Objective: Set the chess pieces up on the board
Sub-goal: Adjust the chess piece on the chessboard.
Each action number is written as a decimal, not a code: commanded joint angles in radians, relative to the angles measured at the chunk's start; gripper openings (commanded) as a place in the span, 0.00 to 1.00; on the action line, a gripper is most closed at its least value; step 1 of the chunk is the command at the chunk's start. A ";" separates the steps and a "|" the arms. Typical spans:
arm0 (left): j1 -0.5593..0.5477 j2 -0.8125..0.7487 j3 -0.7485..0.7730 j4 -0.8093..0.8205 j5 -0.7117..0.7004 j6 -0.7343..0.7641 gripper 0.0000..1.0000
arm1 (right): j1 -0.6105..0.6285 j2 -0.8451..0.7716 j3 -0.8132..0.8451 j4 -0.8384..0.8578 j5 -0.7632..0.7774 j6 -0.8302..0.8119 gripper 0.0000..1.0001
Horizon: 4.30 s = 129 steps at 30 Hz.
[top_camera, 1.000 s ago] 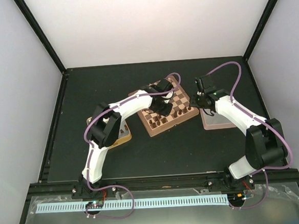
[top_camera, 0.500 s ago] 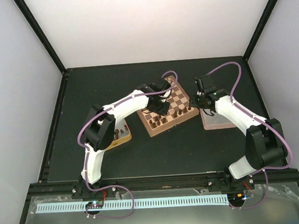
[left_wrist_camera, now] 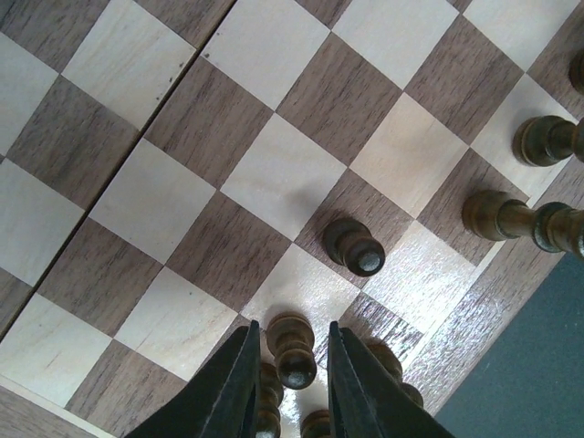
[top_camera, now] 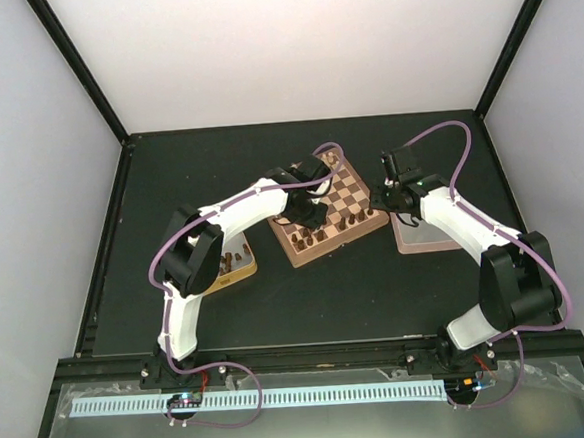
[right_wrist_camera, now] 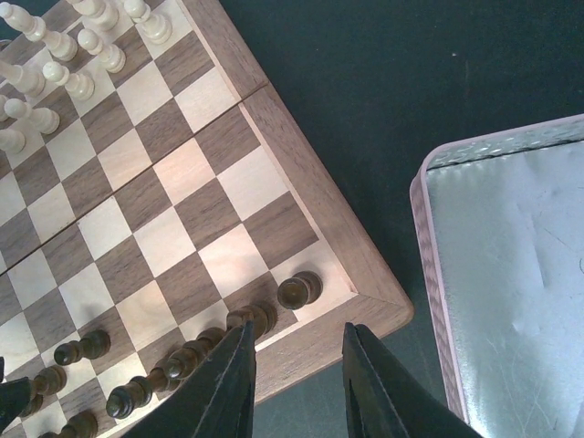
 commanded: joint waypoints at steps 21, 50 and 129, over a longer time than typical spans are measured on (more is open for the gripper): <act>0.007 0.015 -0.002 -0.019 0.030 0.004 0.14 | -0.006 -0.011 -0.012 0.010 -0.004 0.009 0.27; 0.007 0.043 0.013 0.032 0.031 0.003 0.11 | -0.006 -0.011 -0.009 0.009 -0.002 0.006 0.27; 0.123 -0.325 -0.213 0.111 -0.062 -0.179 0.43 | -0.006 -0.039 0.008 0.007 -0.032 0.016 0.28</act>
